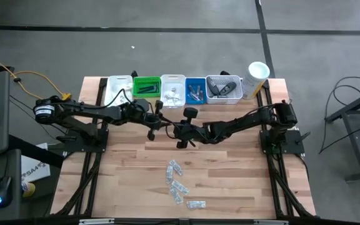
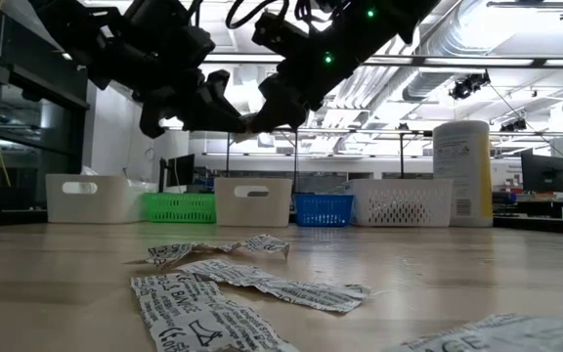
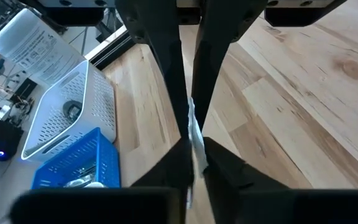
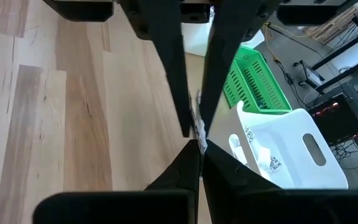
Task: Pick & Place Travel size toiletries
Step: Put the white bandage into the middle white bin
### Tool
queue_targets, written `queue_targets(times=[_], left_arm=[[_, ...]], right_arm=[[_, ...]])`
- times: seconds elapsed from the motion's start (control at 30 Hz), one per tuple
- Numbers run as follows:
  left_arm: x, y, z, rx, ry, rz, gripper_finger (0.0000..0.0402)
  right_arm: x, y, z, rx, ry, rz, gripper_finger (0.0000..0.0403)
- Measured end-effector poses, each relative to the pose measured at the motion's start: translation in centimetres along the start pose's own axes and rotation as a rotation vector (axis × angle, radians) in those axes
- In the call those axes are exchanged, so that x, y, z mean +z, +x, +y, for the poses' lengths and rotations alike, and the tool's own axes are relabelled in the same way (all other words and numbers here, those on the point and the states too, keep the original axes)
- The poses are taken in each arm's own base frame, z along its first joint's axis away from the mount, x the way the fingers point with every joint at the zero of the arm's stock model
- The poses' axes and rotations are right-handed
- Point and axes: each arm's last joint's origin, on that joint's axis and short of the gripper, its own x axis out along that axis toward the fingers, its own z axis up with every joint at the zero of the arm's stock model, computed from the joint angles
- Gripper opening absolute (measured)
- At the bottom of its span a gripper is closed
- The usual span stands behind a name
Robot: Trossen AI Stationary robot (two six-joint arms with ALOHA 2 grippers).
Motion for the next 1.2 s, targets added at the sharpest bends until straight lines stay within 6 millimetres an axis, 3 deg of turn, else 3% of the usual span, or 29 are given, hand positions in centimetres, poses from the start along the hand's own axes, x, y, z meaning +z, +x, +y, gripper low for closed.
queue_targets(times=[0.1,0.33,0.43,0.57,0.73,0.87,1.07,1.2], left_arm=[[-0.1,0.0,0.0,-0.006,-0.001,0.007,0.0008],[-0.1,0.0,0.0,-0.008,-0.002,0.014,0.0003],[-0.3,0.0,-0.1,0.006,-0.001,0.042,0.0003],[-0.5,-0.1,0.4,0.112,0.017,0.121,0.0002],[-0.8,-0.3,3.2,0.278,-0.018,0.194,0.0001],[-1.9,0.0,5.9,0.349,-0.117,0.255,0.0001],[-4.9,1.5,9.0,0.311,-0.280,0.432,0.0001],[-5.7,2.3,10.6,0.247,-0.389,0.457,0.0003]], right_arm=[[0.0,0.0,0.0,0.001,-0.001,0.001,0.0004],[0.0,0.0,0.1,0.001,0.010,0.001,0.0014],[0.1,-0.4,0.1,-0.012,0.060,0.003,0.0050],[0.4,-2.1,-0.5,-0.101,0.199,0.039,0.0128],[0.3,-4.9,-1.1,-0.180,0.287,0.096,0.0222],[0.6,-6.7,-1.4,-0.190,0.334,0.095,0.0262],[1.0,-8.4,-1.3,-0.167,0.359,0.077,0.0273],[1.1,-8.8,-1.1,-0.157,0.348,0.077,0.0264]])
